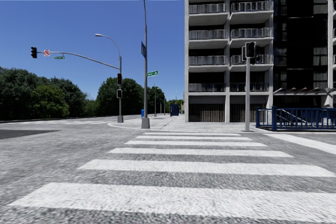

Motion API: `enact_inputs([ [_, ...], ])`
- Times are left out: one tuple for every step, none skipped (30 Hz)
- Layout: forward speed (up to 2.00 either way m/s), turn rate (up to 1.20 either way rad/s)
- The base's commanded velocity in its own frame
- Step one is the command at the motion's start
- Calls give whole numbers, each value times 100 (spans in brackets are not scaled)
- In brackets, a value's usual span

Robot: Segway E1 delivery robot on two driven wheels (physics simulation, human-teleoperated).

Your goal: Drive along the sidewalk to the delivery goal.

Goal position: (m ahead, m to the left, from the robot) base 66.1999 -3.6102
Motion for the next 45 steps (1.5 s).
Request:
enact_inputs([
  [200, 0],
  [200, 0],
  [200, -6],
  [200, -11],
  [200, -13],
  [200, -14],
  [200, -14],
  [200, -15],
  [200, -17],
  [200, -17],
  [200, -24],
  [200, -34],
  [200, -36],
  [200, -37],
  [200, -37],
  [200, -37],
  [200, -37],
  [200, -37],
  [200, -37],
  [200, -37],
  [200, 0],
  [200, 0],
  [200, 0],
  [200, 0],
  [200, 0],
  [200, 0],
  [200, 0],
  [200, 0],
  [200, 0],
  [200, 0],
  [200, 0],
  [200, 0],
  [200, 0],
  [200, 0],
  [200, 0],
  [200, 0],
  [200, 0],
  [200, 0],
  [200, 0],
  [200, 0],
  [200, 0],
  [200, 0],
  [200, 0],
  [200, 0],
  [200, 0],
])
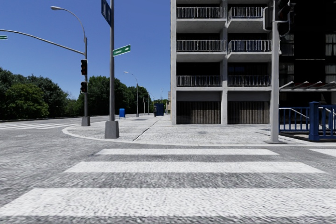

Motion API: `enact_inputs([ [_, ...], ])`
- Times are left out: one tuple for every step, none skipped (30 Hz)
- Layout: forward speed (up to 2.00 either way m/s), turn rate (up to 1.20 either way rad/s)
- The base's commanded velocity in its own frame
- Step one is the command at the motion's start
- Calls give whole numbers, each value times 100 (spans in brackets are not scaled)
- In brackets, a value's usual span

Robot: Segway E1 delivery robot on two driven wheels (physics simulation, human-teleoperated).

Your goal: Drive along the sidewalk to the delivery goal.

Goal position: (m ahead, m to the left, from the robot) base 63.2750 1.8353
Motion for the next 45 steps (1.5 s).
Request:
enact_inputs([
  [200, 0],
  [200, 0],
  [200, 0],
  [200, 0],
  [200, 0],
  [200, 0],
  [200, 0],
  [200, 0],
  [200, 0],
  [200, 0],
  [200, 0],
  [200, 0],
  [200, 0],
  [200, 0],
  [200, 0],
  [200, 0],
  [200, 0],
  [200, 0],
  [200, 0],
  [200, 0],
  [200, 0],
  [200, 0],
  [200, 0],
  [200, 0],
  [200, 0],
  [200, 0],
  [200, 0],
  [200, 0],
  [200, 0],
  [200, 0],
  [200, 0],
  [200, 0],
  [200, 0],
  [200, 0],
  [200, 0],
  [200, 0],
  [200, 0],
  [200, 0],
  [200, 0],
  [200, 0],
  [200, 0],
  [200, 0],
  [200, 0],
  [200, 0],
  [200, 0],
])
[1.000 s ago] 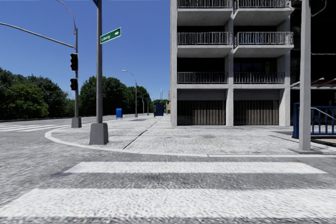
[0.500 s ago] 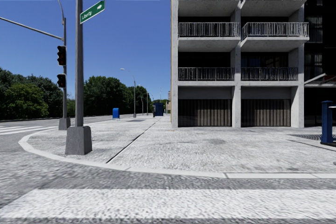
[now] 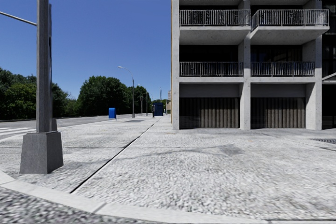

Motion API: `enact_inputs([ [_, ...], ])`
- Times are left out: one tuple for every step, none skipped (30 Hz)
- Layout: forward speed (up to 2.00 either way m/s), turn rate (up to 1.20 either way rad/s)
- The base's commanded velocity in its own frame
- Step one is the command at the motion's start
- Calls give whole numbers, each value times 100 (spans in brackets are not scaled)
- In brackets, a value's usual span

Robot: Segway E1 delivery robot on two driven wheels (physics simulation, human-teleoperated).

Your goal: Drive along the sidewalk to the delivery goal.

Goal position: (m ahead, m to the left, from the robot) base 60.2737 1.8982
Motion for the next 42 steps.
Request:
enact_inputs([
  [200, 0],
  [200, 0],
  [200, 0],
  [200, 0],
  [200, 0],
  [200, 0],
  [200, 0],
  [200, 0],
  [200, 0],
  [200, 0],
  [200, 0],
  [200, 0],
  [200, 0],
  [200, 0],
  [200, 0],
  [200, 0],
  [200, 0],
  [191, 0],
  [191, 0],
  [141, 0],
  [101, 0],
  [88, 0],
  [94, 0],
  [100, 0],
  [100, 0],
  [101, 0],
  [102, 0],
  [102, 0],
  [102, 0],
  [102, 0],
  [102, 0],
  [102, 0],
  [102, 0],
  [102, 0],
  [102, 0],
  [102, 0],
  [102, 0],
  [102, 0],
  [102, 0],
  [102, 0],
  [102, 0],
  [102, 0],
])
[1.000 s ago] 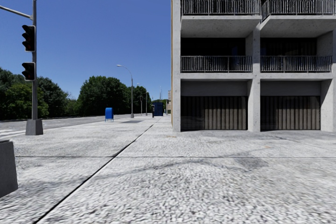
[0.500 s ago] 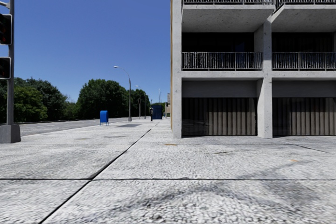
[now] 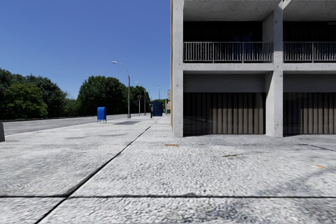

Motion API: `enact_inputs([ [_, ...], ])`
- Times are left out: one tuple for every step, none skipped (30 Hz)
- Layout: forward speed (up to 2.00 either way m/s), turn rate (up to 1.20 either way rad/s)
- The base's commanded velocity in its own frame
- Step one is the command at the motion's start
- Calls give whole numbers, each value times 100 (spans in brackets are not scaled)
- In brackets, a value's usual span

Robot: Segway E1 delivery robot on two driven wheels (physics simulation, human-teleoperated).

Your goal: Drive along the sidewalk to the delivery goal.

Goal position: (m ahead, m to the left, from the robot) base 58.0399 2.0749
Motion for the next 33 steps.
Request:
enact_inputs([
  [102, 0],
  [102, 0],
  [105, 0],
  [114, 0],
  [200, 0],
  [200, 0],
  [200, 0],
  [200, 0],
  [200, 0],
  [200, 0],
  [200, 0],
  [200, 0],
  [200, 0],
  [200, 0],
  [200, 0],
  [200, 1],
  [200, 10],
  [200, 14],
  [200, 19],
  [200, 23],
  [200, 25],
  [200, 25],
  [200, 26],
  [200, 26],
  [200, 27],
  [200, 27],
  [200, 27],
  [200, 27],
  [200, 27],
  [200, 27],
  [200, 27],
  [200, 27],
  [200, 27],
])
